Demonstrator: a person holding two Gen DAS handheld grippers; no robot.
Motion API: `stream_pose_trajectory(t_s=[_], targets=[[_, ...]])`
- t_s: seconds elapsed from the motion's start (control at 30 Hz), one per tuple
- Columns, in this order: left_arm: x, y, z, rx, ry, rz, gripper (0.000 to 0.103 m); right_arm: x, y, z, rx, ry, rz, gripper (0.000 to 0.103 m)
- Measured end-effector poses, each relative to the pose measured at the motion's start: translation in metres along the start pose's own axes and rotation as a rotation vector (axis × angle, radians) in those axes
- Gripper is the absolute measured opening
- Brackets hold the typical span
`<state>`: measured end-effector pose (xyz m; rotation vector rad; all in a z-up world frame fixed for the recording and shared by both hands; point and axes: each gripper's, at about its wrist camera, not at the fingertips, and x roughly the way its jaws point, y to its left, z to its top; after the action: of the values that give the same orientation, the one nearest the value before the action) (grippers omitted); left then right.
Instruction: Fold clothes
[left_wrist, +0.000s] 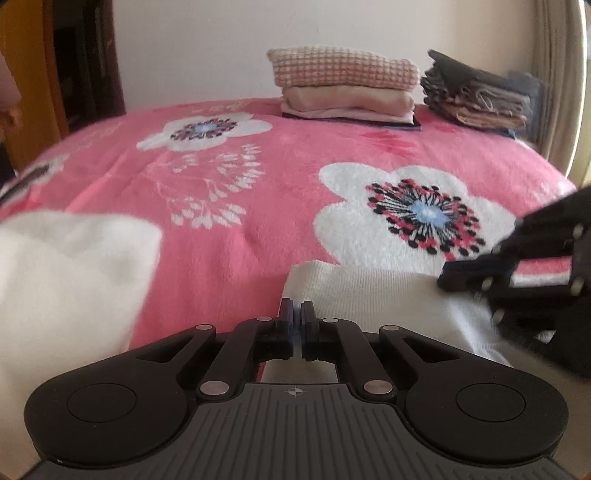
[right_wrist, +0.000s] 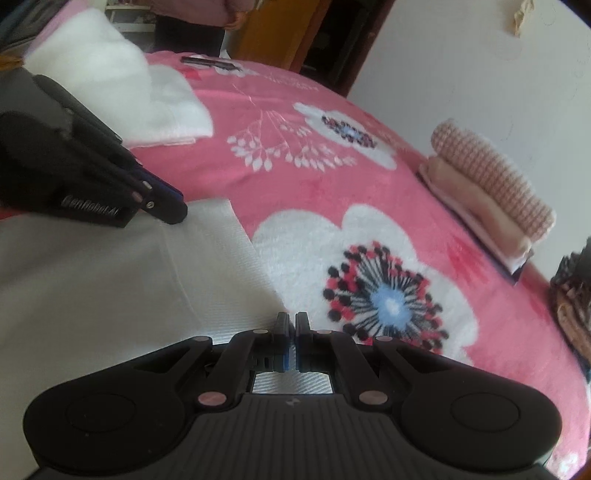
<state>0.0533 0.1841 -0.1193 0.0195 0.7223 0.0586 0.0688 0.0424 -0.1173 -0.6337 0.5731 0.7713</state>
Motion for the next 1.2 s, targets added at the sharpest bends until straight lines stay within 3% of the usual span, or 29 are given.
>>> stream_pose_trajectory(t_s=[0.17, 0.27, 0.33, 0.47, 0.57, 0.67, 0.83, 0.93, 1.2], targets=[[-0.004, 0.003, 0.002, -0.011, -0.002, 0.038, 0.025, -0.038, -0.068, -0.001, 0.323, -0.05, 0.028, 0.017], [-0.011, 0.005, 0.004, -0.024, -0.012, 0.051, 0.026, -0.07, -0.123, -0.018, 0.524, -0.06, -0.016, 0.017], [-0.017, 0.004, 0.006, -0.028, -0.028, 0.058, 0.026, -0.087, -0.143, -0.032, 0.577, -0.039, -0.004, 0.018], [-0.03, -0.003, 0.008, -0.007, -0.061, 0.026, 0.027, -0.101, -0.137, -0.051, 0.49, 0.056, 0.078, 0.018], [-0.029, -0.016, 0.005, 0.043, -0.034, -0.017, 0.027, -0.093, -0.112, -0.061, 0.354, 0.14, 0.127, 0.018], [-0.019, -0.025, -0.001, 0.093, -0.003, -0.004, 0.027, -0.078, -0.093, -0.066, 0.238, 0.191, 0.123, 0.018], [-0.007, -0.021, -0.004, 0.093, -0.002, 0.072, 0.027, -0.068, -0.079, -0.068, 0.108, 0.225, 0.098, 0.019], [-0.007, -0.014, -0.005, 0.052, 0.007, 0.062, 0.027, -0.062, -0.083, -0.07, 0.072, 0.244, 0.111, 0.021], [-0.007, -0.017, -0.008, 0.082, -0.01, 0.075, 0.027, -0.057, -0.076, -0.071, -0.038, 0.259, 0.13, 0.023]])
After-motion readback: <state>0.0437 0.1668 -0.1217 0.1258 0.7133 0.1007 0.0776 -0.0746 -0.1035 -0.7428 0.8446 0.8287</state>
